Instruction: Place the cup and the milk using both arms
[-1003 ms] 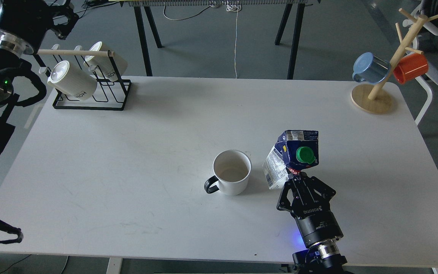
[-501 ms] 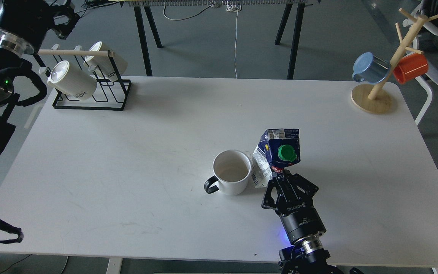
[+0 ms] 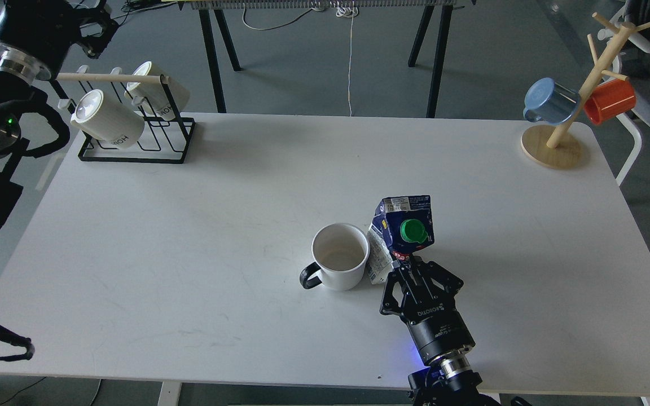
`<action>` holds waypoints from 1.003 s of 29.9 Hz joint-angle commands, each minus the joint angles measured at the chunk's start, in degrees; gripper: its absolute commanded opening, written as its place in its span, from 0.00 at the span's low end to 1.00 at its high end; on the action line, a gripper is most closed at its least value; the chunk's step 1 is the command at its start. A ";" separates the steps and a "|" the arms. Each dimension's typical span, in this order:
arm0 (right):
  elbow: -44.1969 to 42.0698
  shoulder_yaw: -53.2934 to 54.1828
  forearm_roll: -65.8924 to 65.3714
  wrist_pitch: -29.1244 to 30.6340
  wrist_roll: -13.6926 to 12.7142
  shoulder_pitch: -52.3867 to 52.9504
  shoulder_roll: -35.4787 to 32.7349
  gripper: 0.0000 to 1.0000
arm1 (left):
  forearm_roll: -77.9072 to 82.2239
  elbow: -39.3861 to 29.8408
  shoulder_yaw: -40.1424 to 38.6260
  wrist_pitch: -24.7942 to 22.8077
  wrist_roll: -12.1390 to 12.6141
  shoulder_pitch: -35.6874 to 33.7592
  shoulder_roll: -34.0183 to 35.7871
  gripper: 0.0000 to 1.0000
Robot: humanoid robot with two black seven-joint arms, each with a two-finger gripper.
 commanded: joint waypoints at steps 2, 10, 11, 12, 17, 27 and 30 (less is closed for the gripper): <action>0.20 0.09 0.01 0.00 0.26 -0.27 -0.15 0.60 | 0.00 0.00 -0.02 0.00 -0.04 0.09 0.00 0.99; 0.73 0.09 0.01 0.00 0.35 -0.36 -0.15 0.93 | 0.00 0.00 0.07 0.00 -0.12 0.27 -0.09 0.99; 0.99 0.00 0.01 0.00 0.35 -0.44 -0.07 0.93 | 0.00 -0.09 0.07 0.00 -0.12 0.27 -0.09 0.99; 1.26 0.00 -0.08 0.00 0.35 -0.62 -0.07 0.95 | 0.00 -0.09 -0.02 0.00 -0.12 0.27 -0.09 0.99; 3.27 0.00 -2.70 0.00 0.35 -2.98 -0.94 0.98 | 0.00 -0.09 -0.02 0.00 -0.30 0.35 -0.09 0.99; 12.32 1.05 -7.64 0.00 0.43 -14.93 -10.33 0.98 | -0.09 -0.09 -0.11 0.00 -0.48 0.35 0.08 0.99; 16.45 1.84 -7.72 0.00 0.43 -16.35 -16.13 0.98 | -0.09 -0.09 -0.19 0.00 -0.04 0.35 0.08 0.99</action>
